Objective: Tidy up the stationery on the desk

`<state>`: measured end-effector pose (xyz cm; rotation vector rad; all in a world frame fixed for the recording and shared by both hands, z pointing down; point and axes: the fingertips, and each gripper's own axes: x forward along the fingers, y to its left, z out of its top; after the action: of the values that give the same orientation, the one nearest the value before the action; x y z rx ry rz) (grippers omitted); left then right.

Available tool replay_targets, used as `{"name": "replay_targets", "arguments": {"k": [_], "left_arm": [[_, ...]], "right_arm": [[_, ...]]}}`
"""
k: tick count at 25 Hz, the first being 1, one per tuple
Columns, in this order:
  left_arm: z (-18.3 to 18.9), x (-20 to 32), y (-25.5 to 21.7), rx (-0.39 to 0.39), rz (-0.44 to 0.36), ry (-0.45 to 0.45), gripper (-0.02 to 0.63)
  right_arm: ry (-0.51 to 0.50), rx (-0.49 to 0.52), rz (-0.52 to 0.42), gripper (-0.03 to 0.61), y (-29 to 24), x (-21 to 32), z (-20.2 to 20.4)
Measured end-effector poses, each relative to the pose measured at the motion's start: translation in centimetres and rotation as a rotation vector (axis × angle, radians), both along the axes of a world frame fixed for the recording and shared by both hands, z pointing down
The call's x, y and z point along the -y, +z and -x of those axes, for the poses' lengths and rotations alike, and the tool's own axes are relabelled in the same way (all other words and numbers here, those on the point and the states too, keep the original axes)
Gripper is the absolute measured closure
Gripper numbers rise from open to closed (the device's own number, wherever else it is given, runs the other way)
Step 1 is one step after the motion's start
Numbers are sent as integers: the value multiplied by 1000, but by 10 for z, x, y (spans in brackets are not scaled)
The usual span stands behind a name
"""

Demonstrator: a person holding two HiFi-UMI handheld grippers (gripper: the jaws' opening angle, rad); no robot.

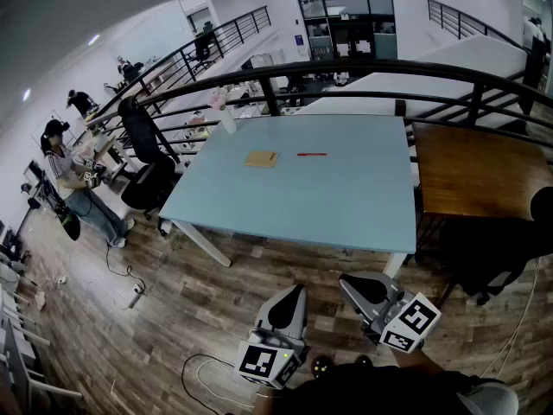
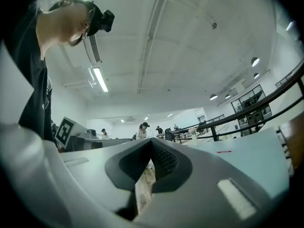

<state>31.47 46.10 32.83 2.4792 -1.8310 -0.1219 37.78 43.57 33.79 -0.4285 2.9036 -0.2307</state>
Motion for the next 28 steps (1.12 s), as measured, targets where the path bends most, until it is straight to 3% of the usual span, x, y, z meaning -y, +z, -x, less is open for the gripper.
{"name": "replay_targets", "arguments": {"k": [20,28], "left_arm": [[14,0,21,-38,25,46,615],[51,-10,21,-67,-4,34,615]], "right_arm": [[71,51,64,569,10,-2,-1],[60,37,46,569,9,-10,36]]}}
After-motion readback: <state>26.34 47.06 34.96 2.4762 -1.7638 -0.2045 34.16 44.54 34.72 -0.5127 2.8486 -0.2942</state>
